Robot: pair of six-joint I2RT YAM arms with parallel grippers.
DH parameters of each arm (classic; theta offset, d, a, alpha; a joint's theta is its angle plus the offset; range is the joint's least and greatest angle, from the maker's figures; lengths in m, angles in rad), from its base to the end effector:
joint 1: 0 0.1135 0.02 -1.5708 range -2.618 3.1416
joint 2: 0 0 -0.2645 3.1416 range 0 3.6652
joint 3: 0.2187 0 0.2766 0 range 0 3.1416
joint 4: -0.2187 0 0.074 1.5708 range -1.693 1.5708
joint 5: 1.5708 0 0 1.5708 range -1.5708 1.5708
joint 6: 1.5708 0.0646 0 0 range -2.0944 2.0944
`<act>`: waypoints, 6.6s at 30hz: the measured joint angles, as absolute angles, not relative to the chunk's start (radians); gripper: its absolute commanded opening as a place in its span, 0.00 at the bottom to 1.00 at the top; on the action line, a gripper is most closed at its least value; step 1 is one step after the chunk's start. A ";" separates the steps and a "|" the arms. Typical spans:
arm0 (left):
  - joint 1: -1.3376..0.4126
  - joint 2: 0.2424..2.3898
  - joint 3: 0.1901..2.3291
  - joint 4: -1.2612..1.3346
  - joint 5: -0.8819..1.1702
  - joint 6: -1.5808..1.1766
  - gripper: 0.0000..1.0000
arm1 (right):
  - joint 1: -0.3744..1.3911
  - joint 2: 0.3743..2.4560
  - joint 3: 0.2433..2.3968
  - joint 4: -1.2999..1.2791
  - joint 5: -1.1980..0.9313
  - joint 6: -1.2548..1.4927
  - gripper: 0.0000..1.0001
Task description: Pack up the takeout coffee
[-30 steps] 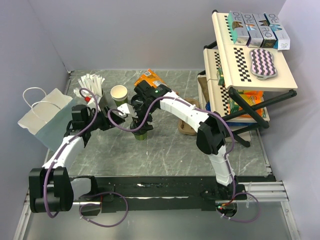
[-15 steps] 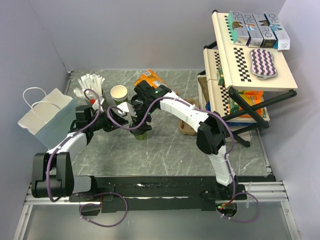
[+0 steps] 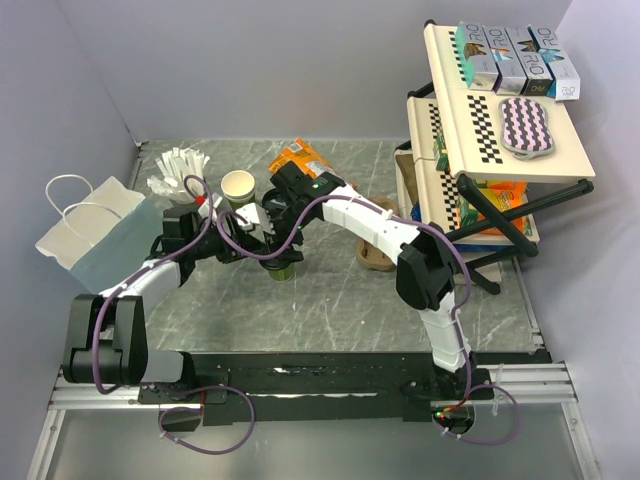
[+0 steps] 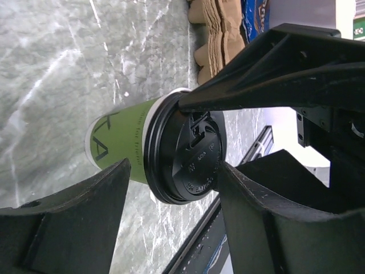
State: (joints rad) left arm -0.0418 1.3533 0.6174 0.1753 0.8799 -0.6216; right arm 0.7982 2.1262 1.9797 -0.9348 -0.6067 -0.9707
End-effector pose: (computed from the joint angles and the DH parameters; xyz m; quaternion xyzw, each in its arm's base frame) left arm 0.2985 -0.0623 0.1738 -0.0288 0.8177 -0.4950 0.2926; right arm 0.3192 0.3802 0.2460 -0.7621 0.5308 0.2688 0.2554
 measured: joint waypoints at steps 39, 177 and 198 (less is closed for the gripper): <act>-0.060 1.372 0.648 0.153 0.886 -0.603 0.68 | 0.757 2.011 1.803 -0.791 -0.629 -0.882 0.89; -0.015 1.543 0.655 0.205 0.981 -0.670 0.61 | 0.706 2.009 1.694 -0.593 -0.772 -0.759 1.00; -0.017 1.569 0.701 0.194 0.970 -0.646 0.60 | 0.528 1.990 1.657 -0.324 -0.918 -0.177 1.00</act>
